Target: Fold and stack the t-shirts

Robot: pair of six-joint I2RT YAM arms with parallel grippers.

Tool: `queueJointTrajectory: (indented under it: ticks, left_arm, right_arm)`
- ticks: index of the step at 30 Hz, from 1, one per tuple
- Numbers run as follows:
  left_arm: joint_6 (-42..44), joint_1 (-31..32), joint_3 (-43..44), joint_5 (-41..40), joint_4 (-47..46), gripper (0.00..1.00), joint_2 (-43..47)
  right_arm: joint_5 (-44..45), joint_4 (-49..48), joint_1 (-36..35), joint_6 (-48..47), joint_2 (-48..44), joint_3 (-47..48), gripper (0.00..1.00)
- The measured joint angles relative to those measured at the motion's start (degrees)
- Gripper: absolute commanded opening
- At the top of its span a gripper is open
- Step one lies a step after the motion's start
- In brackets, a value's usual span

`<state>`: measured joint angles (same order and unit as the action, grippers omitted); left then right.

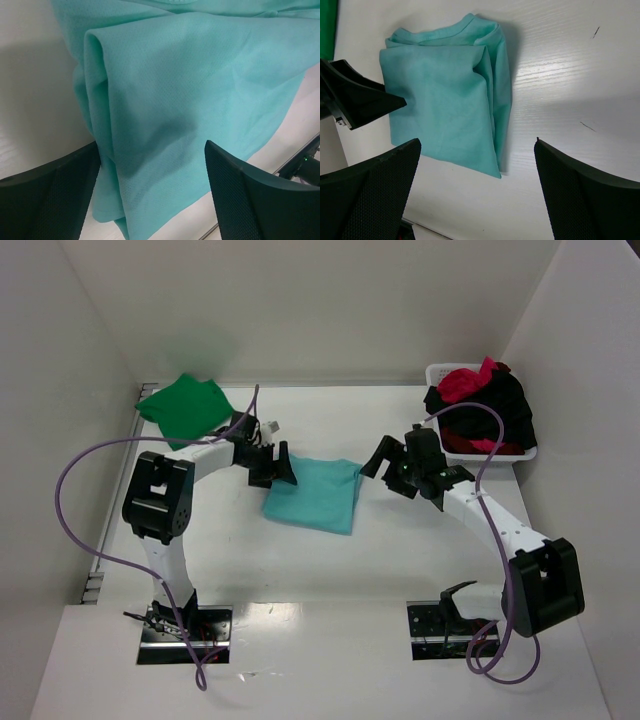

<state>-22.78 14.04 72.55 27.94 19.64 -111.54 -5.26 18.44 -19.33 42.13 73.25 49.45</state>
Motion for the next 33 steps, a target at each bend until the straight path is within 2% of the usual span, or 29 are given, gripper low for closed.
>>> queueJointTrajectory:
  ticks: [7,11,15,16,17,25,33]
  left_arm:
    - [-1.27,0.38,-0.35,-3.67,-0.45,0.71,0.00]
    - [-1.55,1.00,-0.32,-6.36,-0.31,0.56,0.00]
    - [-1.35,1.41,-0.28,-8.56,-0.11,0.24,-0.65]
    - [-1.51,1.44,-0.25,-8.64,-0.15,0.08,-0.88]
    - [-1.76,1.46,-0.17,-8.80,-0.07,0.01,-1.09]
    - [-1.42,2.23,1.99,-12.10,2.82,0.00,-1.25]
    - [2.94,2.63,16.62,-29.45,11.13,0.00,-1.25]
  right_arm:
    - [-0.02,0.20,0.00,0.00,-0.57,0.00,1.00]
    - [-0.04,0.28,0.00,0.00,-1.64,0.00,1.00]
    - [-0.04,0.35,0.00,0.00,-2.09,0.00,1.00]
    - [-0.06,0.37,0.00,0.00,-2.10,0.00,1.00]
    - [-0.07,0.41,0.00,0.00,-2.08,0.00,1.00]
    - [-0.08,0.75,0.14,-0.21,-2.03,0.18,1.00]
    - [-0.11,2.47,2.38,-1.80,-1.86,2.95,1.00]
